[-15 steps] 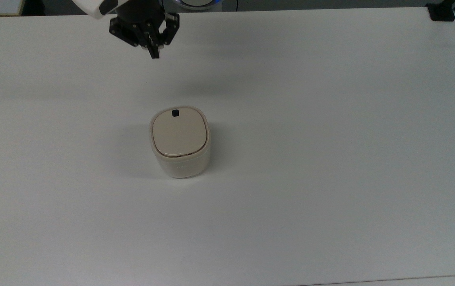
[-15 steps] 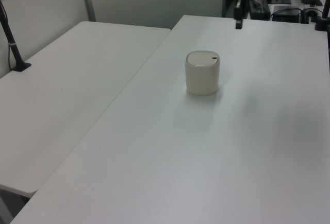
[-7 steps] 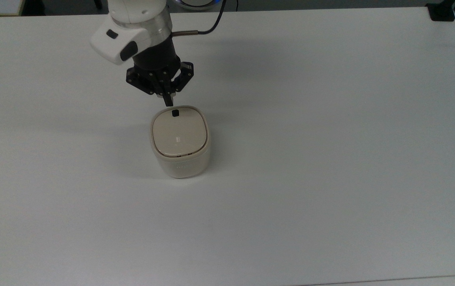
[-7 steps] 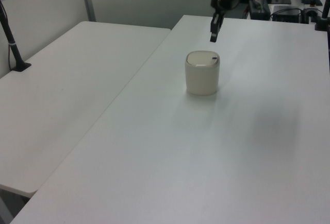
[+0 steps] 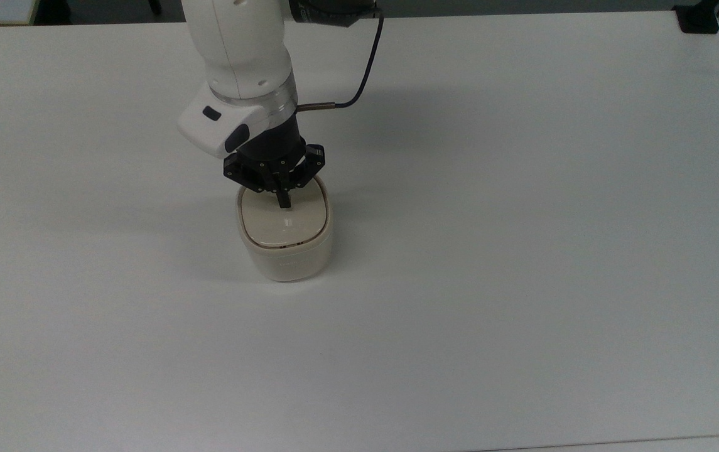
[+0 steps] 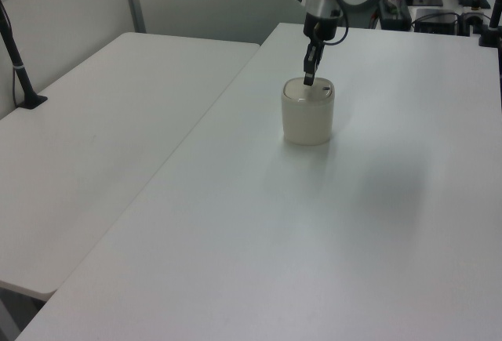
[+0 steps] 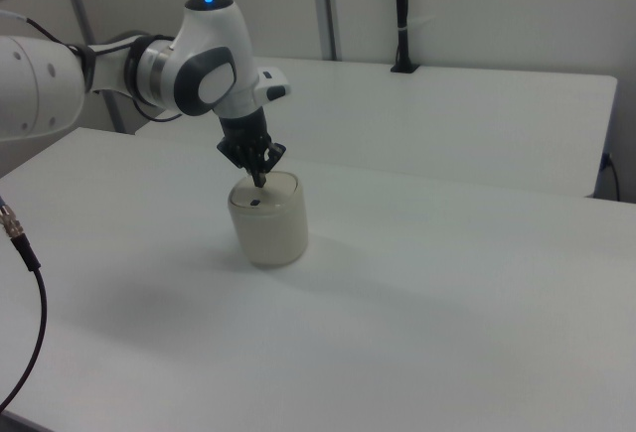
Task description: Open the trash bin
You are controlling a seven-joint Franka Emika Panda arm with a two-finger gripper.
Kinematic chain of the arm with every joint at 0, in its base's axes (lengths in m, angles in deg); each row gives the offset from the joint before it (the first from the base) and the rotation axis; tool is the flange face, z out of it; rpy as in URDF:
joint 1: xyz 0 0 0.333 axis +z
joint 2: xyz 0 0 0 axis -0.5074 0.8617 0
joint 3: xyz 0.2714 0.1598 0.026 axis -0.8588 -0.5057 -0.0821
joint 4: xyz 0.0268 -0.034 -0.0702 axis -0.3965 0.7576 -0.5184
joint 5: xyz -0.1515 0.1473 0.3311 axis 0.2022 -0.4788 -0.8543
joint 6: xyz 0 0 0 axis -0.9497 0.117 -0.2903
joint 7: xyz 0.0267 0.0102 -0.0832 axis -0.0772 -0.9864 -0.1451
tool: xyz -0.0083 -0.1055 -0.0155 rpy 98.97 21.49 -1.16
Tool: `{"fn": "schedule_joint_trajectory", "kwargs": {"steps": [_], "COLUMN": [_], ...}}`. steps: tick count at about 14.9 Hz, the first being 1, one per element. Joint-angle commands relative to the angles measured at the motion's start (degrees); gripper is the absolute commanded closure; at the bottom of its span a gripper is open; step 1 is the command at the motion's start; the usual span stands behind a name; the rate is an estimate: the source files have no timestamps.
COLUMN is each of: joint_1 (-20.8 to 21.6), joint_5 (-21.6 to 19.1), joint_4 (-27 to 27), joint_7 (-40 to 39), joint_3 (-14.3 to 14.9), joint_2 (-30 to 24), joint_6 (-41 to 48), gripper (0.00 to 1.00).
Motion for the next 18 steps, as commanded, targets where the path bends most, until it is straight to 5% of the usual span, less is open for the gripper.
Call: {"fn": "schedule_joint_trajectory", "kwargs": {"steps": [1, 7, 11, 13, 14, 18], "joint_1": [0.51, 1.39, -0.80, -1.77, -2.12, -1.78], "joint_5": [-0.07, -0.06, -0.07, 0.81, 2.99, 11.07], "joint_4": [-0.89, -0.88, -1.41, -1.32, -0.89, -0.36], "joint_7": [-0.74, -0.74, -0.66, -0.39, 0.39, 16.18], "joint_3": [0.41, 0.49, 1.28, 1.90, 2.07, 1.90], "joint_2": [1.65, 2.98, -6.15, -10.90, -13.61, -16.81], "joint_6": [-0.48, 0.83, 14.34, 23.31, 27.08, 28.26], "gripper": [1.00, 1.00, 0.96, 0.53, 0.02, 0.00]}}
